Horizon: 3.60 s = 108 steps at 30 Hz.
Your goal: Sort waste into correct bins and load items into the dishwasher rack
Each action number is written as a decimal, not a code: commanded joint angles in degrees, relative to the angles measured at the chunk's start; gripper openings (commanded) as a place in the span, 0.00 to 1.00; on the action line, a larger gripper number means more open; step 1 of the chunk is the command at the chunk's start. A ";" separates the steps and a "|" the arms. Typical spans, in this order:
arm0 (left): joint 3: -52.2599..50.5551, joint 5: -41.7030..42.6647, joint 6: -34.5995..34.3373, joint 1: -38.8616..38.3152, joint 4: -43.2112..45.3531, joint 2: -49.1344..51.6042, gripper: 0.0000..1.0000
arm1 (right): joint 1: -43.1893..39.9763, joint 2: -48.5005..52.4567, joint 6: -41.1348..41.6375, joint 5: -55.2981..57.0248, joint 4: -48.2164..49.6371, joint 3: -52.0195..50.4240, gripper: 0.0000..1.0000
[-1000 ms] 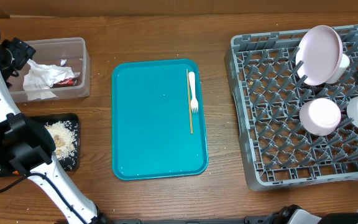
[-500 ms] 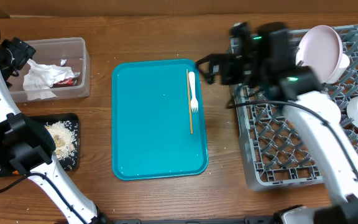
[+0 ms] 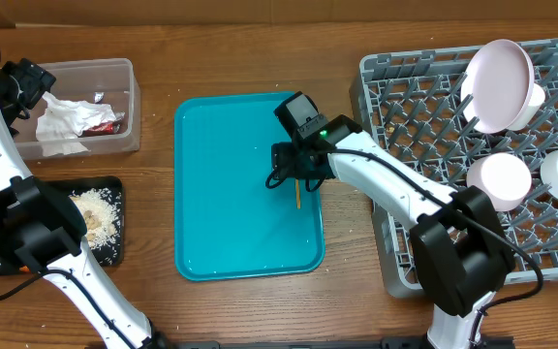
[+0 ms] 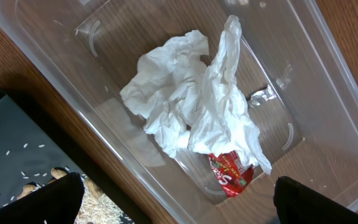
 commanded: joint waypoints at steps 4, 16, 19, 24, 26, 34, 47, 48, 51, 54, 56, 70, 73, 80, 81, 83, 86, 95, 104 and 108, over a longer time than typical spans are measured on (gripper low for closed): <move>-0.15 -0.76 -0.33 -0.44 0.04 -0.72 1.00 | 1.03 3.34 5.99 1.75 -2.51 0.83 0.60; -0.15 -0.76 -0.33 -0.44 0.04 -0.72 1.00 | 3.63 3.67 10.71 3.17 -1.11 -2.67 0.53; -0.15 -0.76 -0.33 -0.44 0.04 -0.72 1.00 | 3.65 4.70 10.67 3.52 -0.61 -2.82 0.53; -0.15 -0.76 -0.33 -0.42 0.04 -0.72 1.00 | 3.65 6.62 10.67 3.48 -0.26 -2.82 0.52; -0.15 -0.76 -0.33 -0.44 0.04 -0.72 1.00 | 3.65 6.75 10.67 3.23 -0.31 -2.82 0.48; -0.15 -0.76 -0.33 -0.44 0.04 -0.72 1.00 | 3.65 6.71 10.67 3.26 -1.18 -2.73 0.09; -0.15 -0.76 -0.33 -0.44 0.04 -0.72 1.00 | 2.86 0.66 4.61 3.26 -13.27 9.07 0.04; -0.15 -0.76 -0.33 -0.44 0.04 -0.72 1.00 | 2.69 -0.59 3.54 2.95 -13.70 9.99 0.04; -0.15 -0.76 -0.33 -0.44 0.04 -0.74 1.00 | 1.38 -4.46 -0.02 0.42 -14.49 11.52 0.04; -0.15 -0.76 -0.33 -0.44 0.04 -0.72 1.00 | -0.39 -7.28 -0.81 -0.59 -15.34 11.52 0.04; -0.15 -0.76 -0.33 -0.44 0.04 -0.72 1.00 | -1.97 -7.48 -0.76 -0.61 -15.74 11.37 0.25; -0.15 -0.76 -0.33 -0.44 0.04 -0.72 1.00 | -0.92 3.61 0.13 -0.33 -6.12 7.69 0.49; -0.15 -0.76 -0.33 -0.44 0.04 -0.74 1.00 | -0.92 6.86 0.11 0.11 -5.40 7.69 0.49; -0.15 -0.76 -0.33 -0.44 0.04 -0.72 1.00 | -0.92 8.68 -0.20 1.18 -1.73 7.69 0.45; -0.15 -0.76 -0.33 -0.44 0.04 -0.72 1.00 | -0.92 8.81 -0.26 1.22 -1.09 7.67 0.46; -0.15 -0.76 -0.33 -0.44 0.04 -0.72 1.00 | -0.92 9.16 -0.79 1.84 0.07 7.67 0.46; -0.15 -0.76 -0.33 -0.42 0.04 -0.74 1.00 | -0.92 9.75 -1.84 3.43 1.79 7.67 0.46; -0.15 -0.76 -0.33 -0.42 0.04 -0.72 1.00 | -0.92 12.26 -2.05 4.90 2.12 7.52 0.46; -0.15 -0.76 -0.33 -0.44 0.04 -0.72 1.00 | -0.85 14.34 -2.05 3.85 1.90 7.52 0.45; -0.15 -0.76 -0.33 -0.44 0.04 -0.72 1.00 | -0.09 14.34 -2.03 2.05 1.79 7.54 0.35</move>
